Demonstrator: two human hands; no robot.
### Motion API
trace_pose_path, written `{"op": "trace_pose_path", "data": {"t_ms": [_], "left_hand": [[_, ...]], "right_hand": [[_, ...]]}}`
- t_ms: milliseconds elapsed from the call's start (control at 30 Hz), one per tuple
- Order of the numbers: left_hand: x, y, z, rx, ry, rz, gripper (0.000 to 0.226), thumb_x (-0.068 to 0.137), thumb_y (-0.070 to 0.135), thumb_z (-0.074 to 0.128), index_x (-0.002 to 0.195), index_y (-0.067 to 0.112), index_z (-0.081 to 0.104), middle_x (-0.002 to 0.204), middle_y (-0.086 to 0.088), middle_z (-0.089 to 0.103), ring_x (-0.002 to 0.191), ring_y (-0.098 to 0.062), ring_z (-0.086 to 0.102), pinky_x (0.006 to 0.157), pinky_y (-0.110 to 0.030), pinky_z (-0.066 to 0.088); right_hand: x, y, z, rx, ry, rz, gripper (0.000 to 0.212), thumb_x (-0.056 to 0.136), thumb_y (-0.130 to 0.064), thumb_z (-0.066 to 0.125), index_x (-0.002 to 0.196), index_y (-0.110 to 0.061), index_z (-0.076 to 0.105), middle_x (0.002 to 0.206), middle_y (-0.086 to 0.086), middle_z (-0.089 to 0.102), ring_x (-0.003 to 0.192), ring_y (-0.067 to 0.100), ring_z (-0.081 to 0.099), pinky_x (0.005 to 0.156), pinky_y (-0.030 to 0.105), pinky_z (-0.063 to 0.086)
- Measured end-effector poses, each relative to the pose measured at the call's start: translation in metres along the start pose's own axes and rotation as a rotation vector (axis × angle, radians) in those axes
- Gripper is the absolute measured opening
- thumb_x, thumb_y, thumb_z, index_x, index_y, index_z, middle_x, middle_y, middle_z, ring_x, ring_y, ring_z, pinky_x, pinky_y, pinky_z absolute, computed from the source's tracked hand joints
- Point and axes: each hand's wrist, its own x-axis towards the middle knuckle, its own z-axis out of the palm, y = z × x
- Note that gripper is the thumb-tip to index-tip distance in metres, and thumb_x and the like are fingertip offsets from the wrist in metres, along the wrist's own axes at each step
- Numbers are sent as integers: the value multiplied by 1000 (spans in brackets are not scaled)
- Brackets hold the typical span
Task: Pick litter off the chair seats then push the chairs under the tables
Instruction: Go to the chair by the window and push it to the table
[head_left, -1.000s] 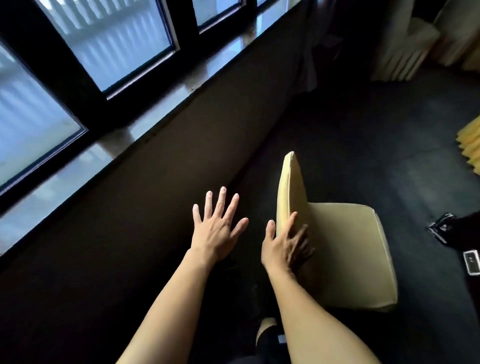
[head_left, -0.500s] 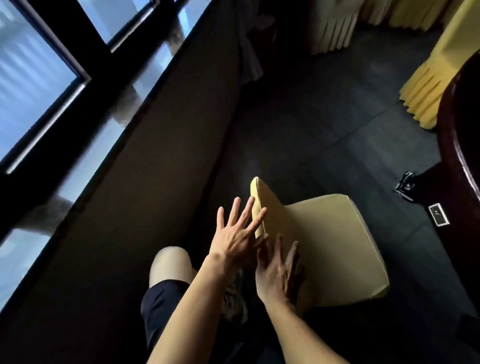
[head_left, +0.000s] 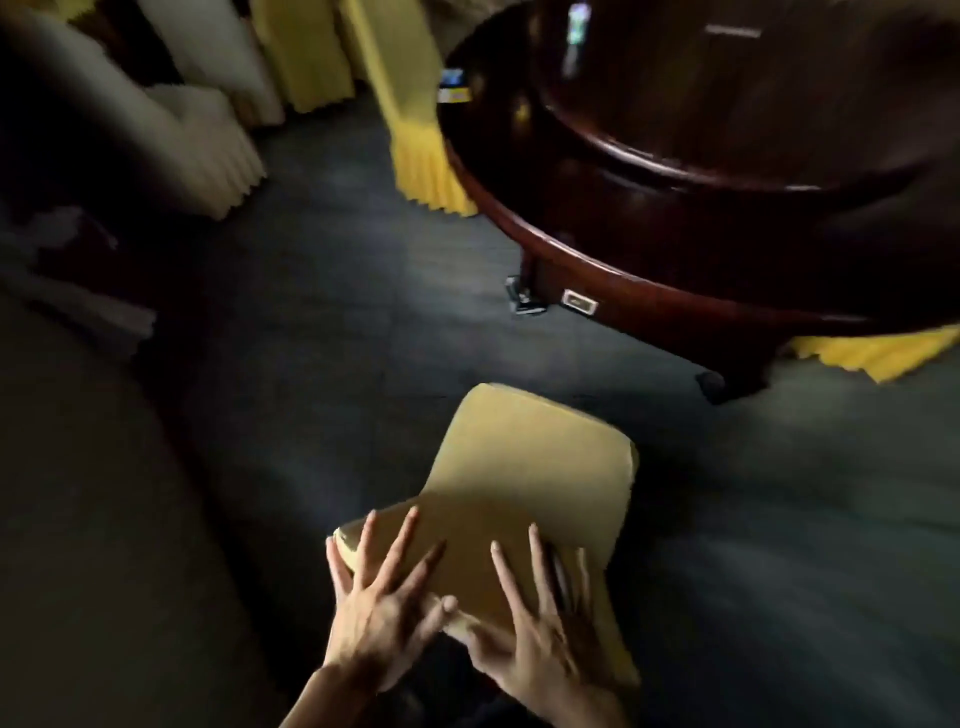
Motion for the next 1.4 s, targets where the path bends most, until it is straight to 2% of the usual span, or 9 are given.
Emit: {"op": "trace_pose_path", "data": {"t_ms": [67, 167, 367, 467, 567, 633, 867, 1033, 1400], "left_hand": [[-11, 0, 1, -17, -39, 14, 71, 94, 79, 23, 145, 38, 51, 165, -2, 31, 151, -46, 14, 109, -77, 5], [-5, 0, -5, -16, -64, -40, 81, 89, 84, 16, 143, 38, 55, 165, 0, 33, 151, -44, 12, 105, -79, 8], [8, -2, -18, -87, -64, -26, 77, 89, 83, 23, 144, 39, 53, 170, 3, 19, 155, -36, -3, 102, -87, 6], [11, 0, -20, -119, -63, -32, 78, 90, 84, 18, 146, 39, 49, 171, 6, 11, 155, -31, -10, 103, -86, -1], [22, -1, -22, -132, -109, -5, 76, 90, 83, 16, 151, 42, 39, 171, 10, -8, 153, -28, -27, 104, -81, -14], [37, -1, -30, -128, -139, 9, 73, 92, 81, 16, 151, 44, 36, 170, 11, -13, 152, -30, -29, 103, -81, -15], [119, 1, -48, -76, -204, 41, 74, 88, 79, 8, 151, 47, 29, 171, 10, -11, 154, -34, -22, 103, -85, -5], [176, 16, -52, -98, -215, 40, 69, 92, 77, 11, 154, 49, 20, 170, 10, -13, 153, -34, -24, 103, -86, -8], [320, 36, -69, -115, -128, 68, 67, 95, 77, 14, 155, 48, 21, 170, 12, -15, 153, -31, -25, 104, -85, -10]], "right_hand": [[-14, -7, -1, -75, -7, 46, 92, 69, -74, 63, 147, -25, 55, 154, 25, 45, 132, 41, 55, 115, 67, 26], [-23, -21, 0, -109, -4, 157, 90, 68, -71, 64, 144, -24, 59, 152, 25, 48, 133, 41, 55, 116, 68, 25], [-15, -38, 16, -148, 163, 377, 73, 86, -67, 55, 142, -21, 61, 147, 22, 56, 130, 37, 57, 118, 65, 23], [-11, -32, 22, -166, 226, 390, 75, 86, -66, 52, 146, -21, 57, 145, 20, 58, 132, 35, 57, 119, 62, 23], [-3, -28, 27, -176, 297, 429, 76, 85, -65, 54, 146, -19, 57, 142, 20, 60, 131, 35, 57, 119, 61, 23], [10, -25, 28, -181, 337, 438, 76, 86, -64, 55, 146, -18, 56, 142, 20, 61, 131, 35, 57, 119, 62, 23], [76, 1, 28, -222, 412, 479, 73, 86, -63, 55, 146, -22, 56, 144, 15, 60, 132, 32, 57, 119, 60, 25], [125, 41, 23, -269, 402, 460, 72, 87, -61, 49, 147, -22, 55, 151, 14, 54, 134, 31, 56, 120, 58, 26], [252, 119, 4, -297, 485, 468, 71, 87, -60, 48, 144, -20, 58, 149, 13, 56, 131, 30, 59, 118, 53, 29]]}}
